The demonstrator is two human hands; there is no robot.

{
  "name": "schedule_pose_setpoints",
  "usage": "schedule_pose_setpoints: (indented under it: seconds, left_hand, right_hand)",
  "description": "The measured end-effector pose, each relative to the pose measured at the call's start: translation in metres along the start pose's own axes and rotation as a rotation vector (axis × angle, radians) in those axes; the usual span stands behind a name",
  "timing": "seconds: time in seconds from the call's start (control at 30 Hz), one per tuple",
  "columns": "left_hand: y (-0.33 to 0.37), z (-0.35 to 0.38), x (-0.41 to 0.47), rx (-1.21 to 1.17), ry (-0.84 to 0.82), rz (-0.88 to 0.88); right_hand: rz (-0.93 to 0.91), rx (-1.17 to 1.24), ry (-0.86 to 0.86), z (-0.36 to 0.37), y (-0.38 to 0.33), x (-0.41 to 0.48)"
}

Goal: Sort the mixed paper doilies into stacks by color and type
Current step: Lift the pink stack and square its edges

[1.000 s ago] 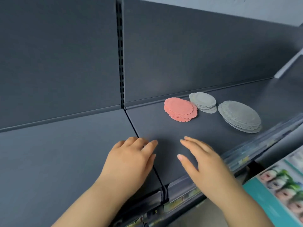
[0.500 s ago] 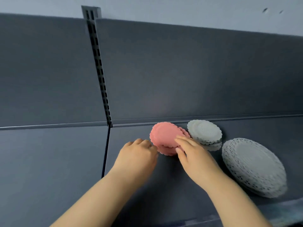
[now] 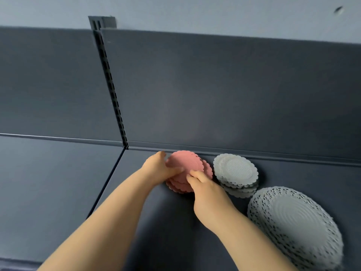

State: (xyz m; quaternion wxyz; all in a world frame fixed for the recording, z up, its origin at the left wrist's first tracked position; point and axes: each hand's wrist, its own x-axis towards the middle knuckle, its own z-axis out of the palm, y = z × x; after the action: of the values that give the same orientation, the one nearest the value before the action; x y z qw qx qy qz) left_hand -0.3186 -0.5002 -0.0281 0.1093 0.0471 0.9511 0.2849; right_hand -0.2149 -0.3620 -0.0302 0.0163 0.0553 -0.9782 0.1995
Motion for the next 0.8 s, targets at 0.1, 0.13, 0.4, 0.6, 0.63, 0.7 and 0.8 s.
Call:
schedule_pose_setpoints:
  seconds: [0.1,0.13,0.4,0.6,0.63,0.7,0.8]
  left_hand:
    - [0.005,-0.016,0.008,0.119,-0.135,-0.036]
    - [0.008,-0.020,0.009,0.155,-0.188,-0.056]
    - [0.016,-0.020,0.005,0.088,-0.254,-0.109]
    - [0.021,-0.002,-0.004,-0.142,-0.115,-0.055]
    - [0.020,0.000,-0.007,-0.159,-0.084,-0.059]
    - [0.018,0.005,-0.015,-0.197,-0.011,-0.054]
    - [0.015,0.010,-0.027,-0.246,0.106,0.006]
  right_hand:
    - [-0.024,0.036,-0.036,-0.003,0.010,0.002]
    - [-0.032,0.045,-0.036,-0.004,0.012,0.002]
    - [-0.057,0.054,-0.001,-0.001,0.015,-0.002]
    - [-0.055,0.019,0.014,0.000,0.013,-0.002]
    - [-0.057,0.017,0.016,0.000,0.013,-0.002]
    - [-0.063,0.020,0.016,0.001,0.014,-0.001]
    - [-0.081,0.079,0.004,-0.002,0.023,-0.002]
